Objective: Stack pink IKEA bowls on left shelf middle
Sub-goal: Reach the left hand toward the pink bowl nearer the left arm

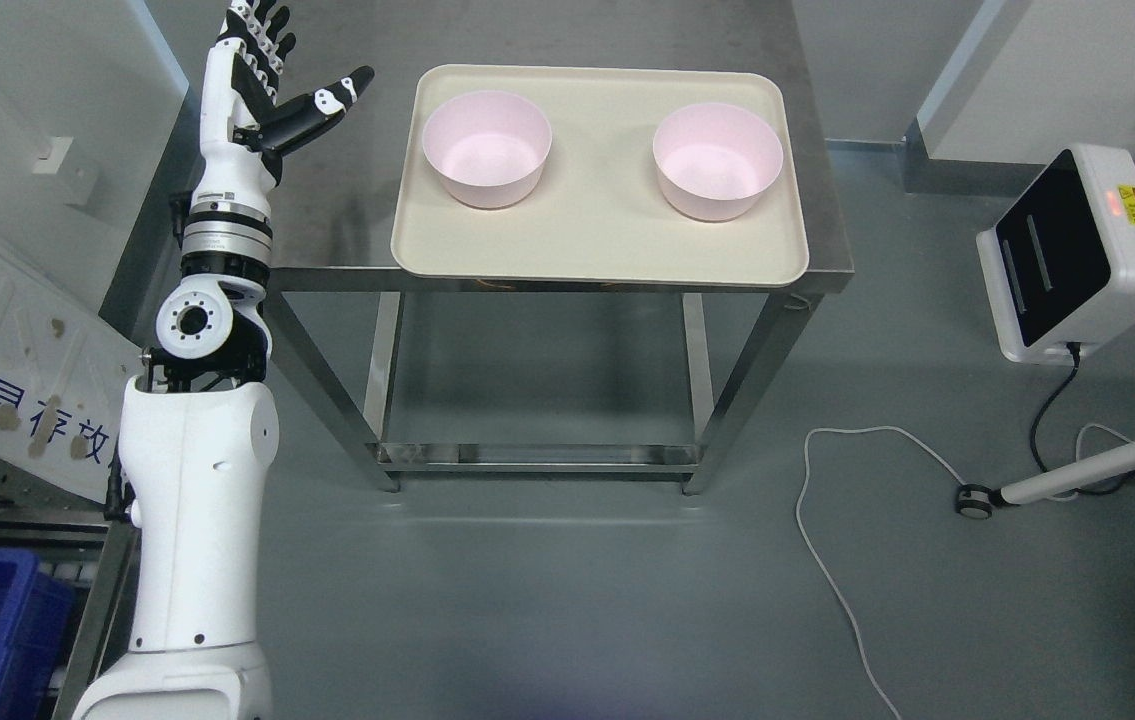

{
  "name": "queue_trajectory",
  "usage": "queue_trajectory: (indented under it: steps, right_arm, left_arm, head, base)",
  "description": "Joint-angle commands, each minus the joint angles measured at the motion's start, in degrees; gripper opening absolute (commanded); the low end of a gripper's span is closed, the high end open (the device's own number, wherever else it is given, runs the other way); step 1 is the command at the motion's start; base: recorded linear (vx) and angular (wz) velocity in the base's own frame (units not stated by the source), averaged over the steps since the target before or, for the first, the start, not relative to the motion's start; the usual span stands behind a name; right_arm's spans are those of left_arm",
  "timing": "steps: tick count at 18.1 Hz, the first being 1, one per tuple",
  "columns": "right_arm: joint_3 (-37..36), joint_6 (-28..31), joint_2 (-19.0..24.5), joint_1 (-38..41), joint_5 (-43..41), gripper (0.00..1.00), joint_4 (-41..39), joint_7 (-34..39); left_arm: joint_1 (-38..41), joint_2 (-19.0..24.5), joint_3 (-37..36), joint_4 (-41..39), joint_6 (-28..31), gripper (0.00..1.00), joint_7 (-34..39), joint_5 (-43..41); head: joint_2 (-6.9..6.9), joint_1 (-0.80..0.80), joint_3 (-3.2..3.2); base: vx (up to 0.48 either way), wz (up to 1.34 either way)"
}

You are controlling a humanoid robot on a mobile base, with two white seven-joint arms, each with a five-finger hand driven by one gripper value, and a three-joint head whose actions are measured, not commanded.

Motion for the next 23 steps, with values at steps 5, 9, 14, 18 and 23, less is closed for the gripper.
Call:
queue_trajectory:
  steps: [5, 9, 14, 18, 23]
  right_arm:
    - [-0.62, -0.03, -1.0, -0.01, 0.44, 1.0, 0.0, -0.04]
    - [-0.62, -0.03, -1.0, -0.01, 0.44, 1.0, 0.0, -0.04]
    - [-0.62, -0.03, -1.0, -0.01, 0.44, 1.0, 0.0, -0.04]
    - [-0.53, -0.03, -1.0, -0.01, 0.44, 1.0, 0.0, -0.04]
    - [-0.53, -0.03, -1.0, -0.01, 0.44, 1.0, 0.0, -0.04]
  left_arm:
    - [-3.68, 2.53, -1.17, 1.82, -0.24, 0.95, -6.74, -0.78]
    - [-10.46, 10.8, -8.81, 9.73, -0.33, 0.95, -26.1, -14.19]
    - [-12.49, 10.73, -13.04, 10.7, 0.46, 0.94, -36.41, -24.77]
    - [-18.02, 10.81, -13.57, 16.58, 6.87, 0.91, -36.86, -27.5]
    - [-19.0, 10.46, -17.08, 18.97, 6.88, 0.84, -37.12, -29.18]
  head:
    - [0.0, 0.0, 0.0]
    - [0.0, 0.0, 0.0]
    - [0.0, 0.0, 0.0]
    - [0.0, 0.0, 0.0]
    - [0.0, 0.0, 0.0]
  base:
    - [0.109, 0.0]
    - [0.084, 0.0]
    - [0.037, 0.0]
    - [0.0, 0.0]
    - [0.0, 0.0]
